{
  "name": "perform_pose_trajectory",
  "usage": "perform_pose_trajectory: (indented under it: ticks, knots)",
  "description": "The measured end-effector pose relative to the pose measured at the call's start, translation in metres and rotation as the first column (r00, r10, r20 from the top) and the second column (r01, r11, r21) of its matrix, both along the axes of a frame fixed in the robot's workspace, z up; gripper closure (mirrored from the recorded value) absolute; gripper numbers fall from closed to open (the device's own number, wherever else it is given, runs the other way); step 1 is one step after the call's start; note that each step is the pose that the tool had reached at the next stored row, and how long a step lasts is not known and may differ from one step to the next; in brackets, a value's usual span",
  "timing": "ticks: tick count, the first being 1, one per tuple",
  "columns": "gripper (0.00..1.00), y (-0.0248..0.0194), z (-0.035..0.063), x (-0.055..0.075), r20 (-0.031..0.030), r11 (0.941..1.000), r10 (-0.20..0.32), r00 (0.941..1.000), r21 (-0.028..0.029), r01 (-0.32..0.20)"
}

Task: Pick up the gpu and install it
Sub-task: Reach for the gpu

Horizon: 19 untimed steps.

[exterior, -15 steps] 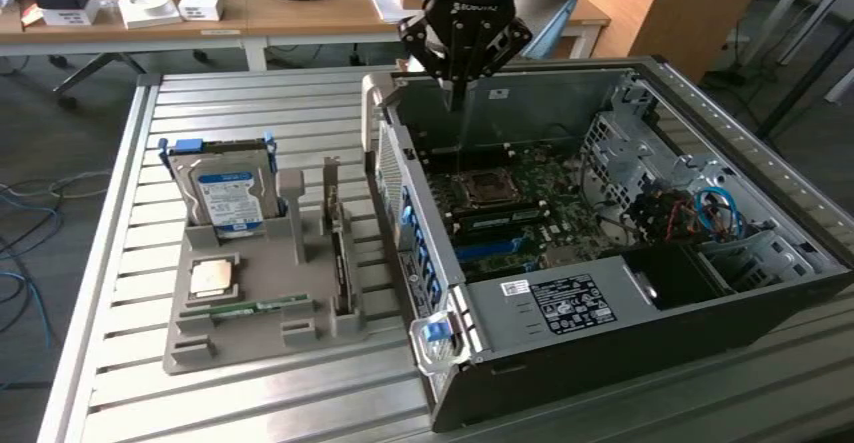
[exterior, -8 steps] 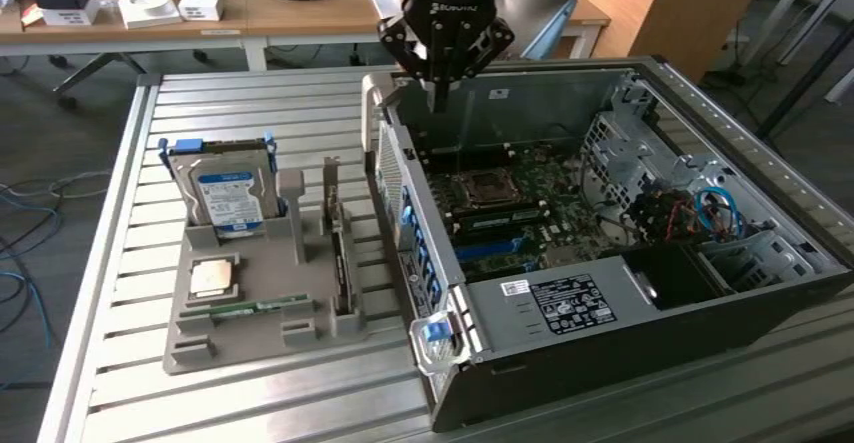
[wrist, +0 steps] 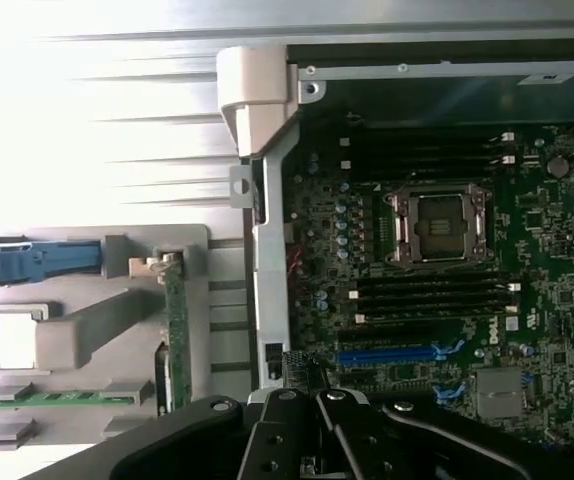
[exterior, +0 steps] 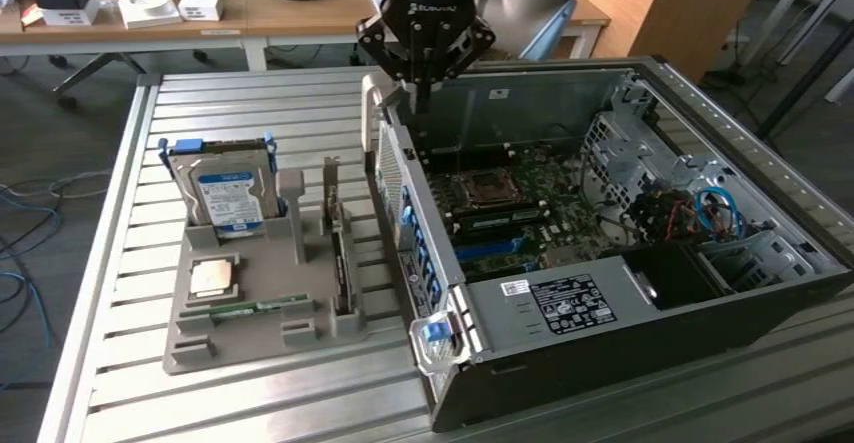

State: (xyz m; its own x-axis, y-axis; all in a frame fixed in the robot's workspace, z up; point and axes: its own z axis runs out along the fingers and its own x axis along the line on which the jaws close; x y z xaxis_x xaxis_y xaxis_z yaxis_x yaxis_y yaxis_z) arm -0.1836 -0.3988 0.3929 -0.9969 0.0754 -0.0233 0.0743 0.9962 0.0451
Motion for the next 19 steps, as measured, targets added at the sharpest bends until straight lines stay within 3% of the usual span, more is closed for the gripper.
perform_pose_trajectory:
  ticks: [19]
  knots:
    - [0.89, 0.0004, -0.0006, -0.054, 0.0000, 1.0000, -0.001, 1.0000, 0.0000, 0.001]
